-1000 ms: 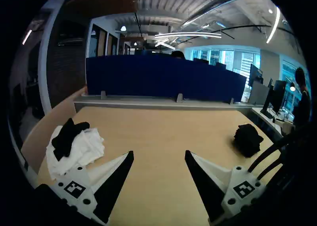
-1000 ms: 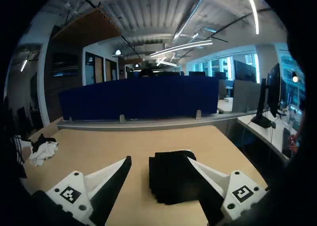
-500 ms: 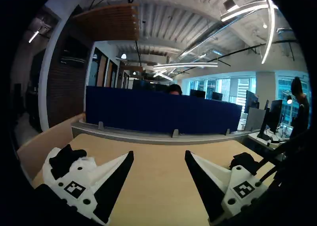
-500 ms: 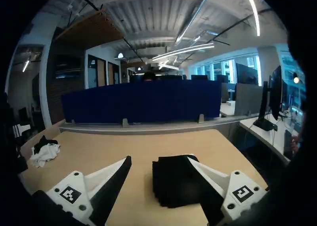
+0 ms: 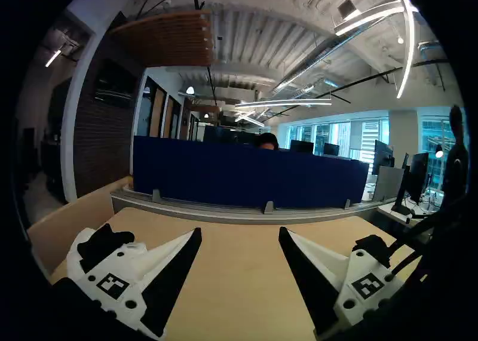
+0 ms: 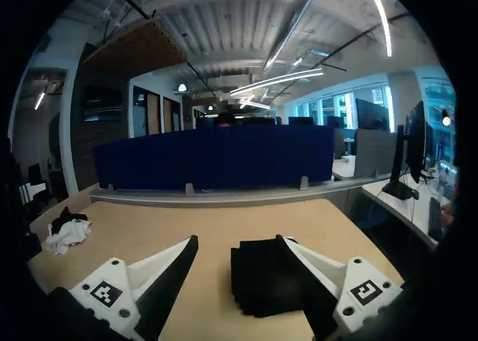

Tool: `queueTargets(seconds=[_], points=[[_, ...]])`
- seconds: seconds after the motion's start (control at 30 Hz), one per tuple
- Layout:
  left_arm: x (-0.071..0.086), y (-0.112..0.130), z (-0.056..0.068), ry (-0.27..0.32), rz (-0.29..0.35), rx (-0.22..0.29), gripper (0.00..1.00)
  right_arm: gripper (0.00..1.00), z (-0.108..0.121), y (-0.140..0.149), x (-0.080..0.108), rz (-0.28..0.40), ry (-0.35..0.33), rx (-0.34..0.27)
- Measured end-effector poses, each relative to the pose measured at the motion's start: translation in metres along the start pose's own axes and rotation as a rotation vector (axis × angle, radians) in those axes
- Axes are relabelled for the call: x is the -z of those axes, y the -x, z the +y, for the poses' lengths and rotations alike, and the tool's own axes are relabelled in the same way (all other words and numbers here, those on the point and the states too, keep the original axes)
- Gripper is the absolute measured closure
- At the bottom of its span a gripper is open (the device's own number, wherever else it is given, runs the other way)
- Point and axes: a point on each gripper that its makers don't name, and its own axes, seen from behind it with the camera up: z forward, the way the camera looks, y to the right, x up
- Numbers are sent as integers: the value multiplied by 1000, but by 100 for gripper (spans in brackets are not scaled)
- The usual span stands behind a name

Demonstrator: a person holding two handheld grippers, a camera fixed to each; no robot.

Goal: Fold towel

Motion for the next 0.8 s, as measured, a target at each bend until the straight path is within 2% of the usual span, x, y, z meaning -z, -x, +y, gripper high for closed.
queueTargets(seconds=[0.8], points=[[-1, 3, 1, 0, -10, -10, 4, 0, 6, -12, -1, 25, 10, -8]])
